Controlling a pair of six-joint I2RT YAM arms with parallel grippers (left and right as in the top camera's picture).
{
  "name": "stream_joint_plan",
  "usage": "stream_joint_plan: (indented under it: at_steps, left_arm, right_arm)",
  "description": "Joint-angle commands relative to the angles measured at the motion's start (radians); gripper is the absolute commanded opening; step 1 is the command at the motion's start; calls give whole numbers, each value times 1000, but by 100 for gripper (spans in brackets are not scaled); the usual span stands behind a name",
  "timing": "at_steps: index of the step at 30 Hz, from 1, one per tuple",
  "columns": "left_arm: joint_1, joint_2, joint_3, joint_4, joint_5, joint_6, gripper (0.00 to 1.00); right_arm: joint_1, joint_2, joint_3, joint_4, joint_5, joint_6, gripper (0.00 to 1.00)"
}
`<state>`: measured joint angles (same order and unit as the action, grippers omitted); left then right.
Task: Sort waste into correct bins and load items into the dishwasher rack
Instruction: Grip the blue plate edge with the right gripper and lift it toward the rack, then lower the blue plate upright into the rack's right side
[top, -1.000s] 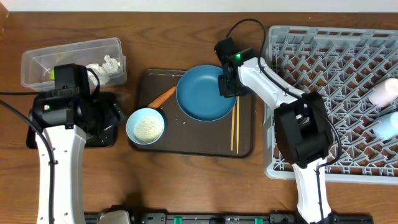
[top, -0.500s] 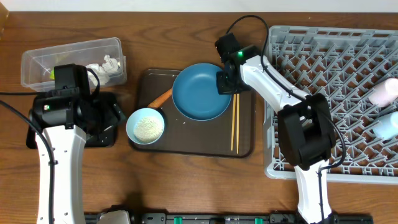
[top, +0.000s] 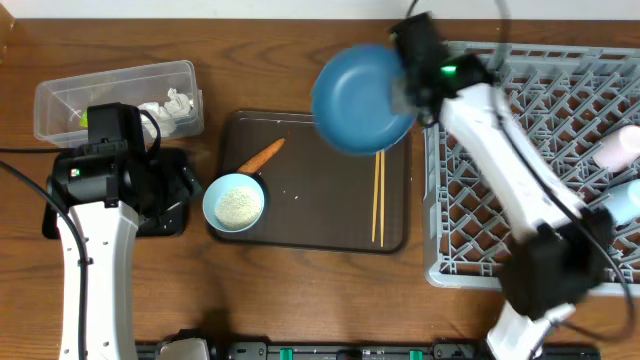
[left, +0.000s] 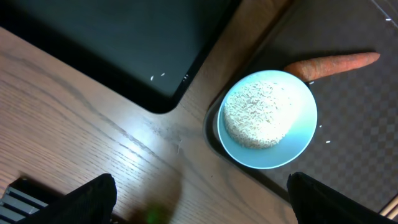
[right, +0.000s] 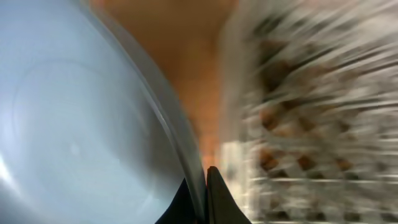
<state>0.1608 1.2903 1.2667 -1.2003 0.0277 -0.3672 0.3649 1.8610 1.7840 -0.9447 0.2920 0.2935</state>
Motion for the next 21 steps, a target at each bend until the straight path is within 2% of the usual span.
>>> stream_joint_plan:
  at_steps: [1, 8, 21]
  left_arm:
    - [3, 4, 5, -3, 6, -9, 90]
    - [3, 4, 5, -3, 6, -9, 90]
    - [3, 4, 5, -3, 6, -9, 90]
  right_arm:
    - [-46, -96, 2, 20, 232, -108, 1]
    - [-177, -114, 2, 118, 586, -317, 1]
    - [-398, -79, 2, 204, 947, -291, 1]
